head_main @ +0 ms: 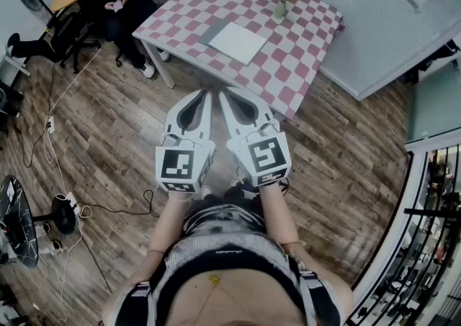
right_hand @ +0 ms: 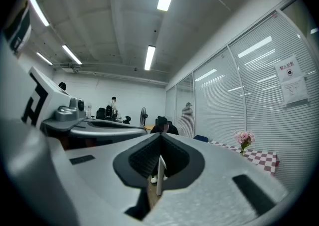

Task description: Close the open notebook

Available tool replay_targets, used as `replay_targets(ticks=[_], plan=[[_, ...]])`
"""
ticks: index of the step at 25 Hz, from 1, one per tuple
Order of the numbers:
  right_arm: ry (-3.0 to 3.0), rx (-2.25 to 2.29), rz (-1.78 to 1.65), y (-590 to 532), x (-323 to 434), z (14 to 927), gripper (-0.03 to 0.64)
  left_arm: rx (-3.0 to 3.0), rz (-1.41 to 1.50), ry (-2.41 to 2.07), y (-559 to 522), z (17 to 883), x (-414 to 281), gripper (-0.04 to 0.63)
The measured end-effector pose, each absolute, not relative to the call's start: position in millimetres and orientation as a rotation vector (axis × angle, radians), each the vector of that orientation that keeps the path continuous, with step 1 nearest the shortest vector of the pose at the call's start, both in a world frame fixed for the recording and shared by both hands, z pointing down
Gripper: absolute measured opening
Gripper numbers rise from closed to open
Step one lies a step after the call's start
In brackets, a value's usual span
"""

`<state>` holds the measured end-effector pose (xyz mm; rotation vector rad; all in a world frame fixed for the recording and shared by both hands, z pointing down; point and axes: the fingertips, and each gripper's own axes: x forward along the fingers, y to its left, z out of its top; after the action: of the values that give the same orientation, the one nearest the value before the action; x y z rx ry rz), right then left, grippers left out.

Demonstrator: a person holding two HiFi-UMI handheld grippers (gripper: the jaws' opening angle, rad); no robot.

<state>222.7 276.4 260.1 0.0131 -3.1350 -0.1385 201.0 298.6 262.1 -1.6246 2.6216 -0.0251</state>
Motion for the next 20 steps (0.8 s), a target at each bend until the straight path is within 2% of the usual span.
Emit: replay_targets(ticks=[3, 6, 9, 11, 20], plan=[[-3.156, 0.012, -0.117, 273, 229, 257, 0.000, -1.606, -0.014, 2.624, 296, 260, 205, 0.014], [-3.158, 0.010, -0.115, 268, 234, 257, 0.054, -1.614, -0.003, 2.632, 292, 260, 210, 0.014], [-3.157, 0.005, -0.109, 263, 237, 260, 0.054, -1.631, -0.007, 2.666, 286, 265, 214, 0.020], [-3.152, -0.001, -0.111, 258, 240, 262, 0.054, -1.626, -0.005, 2.657, 282, 270, 215, 0.078], [-3.146, -0.060, -0.096, 241, 241, 273, 0.054, -1.605, 0.027, 2.698, 264, 275, 218, 0.083]])
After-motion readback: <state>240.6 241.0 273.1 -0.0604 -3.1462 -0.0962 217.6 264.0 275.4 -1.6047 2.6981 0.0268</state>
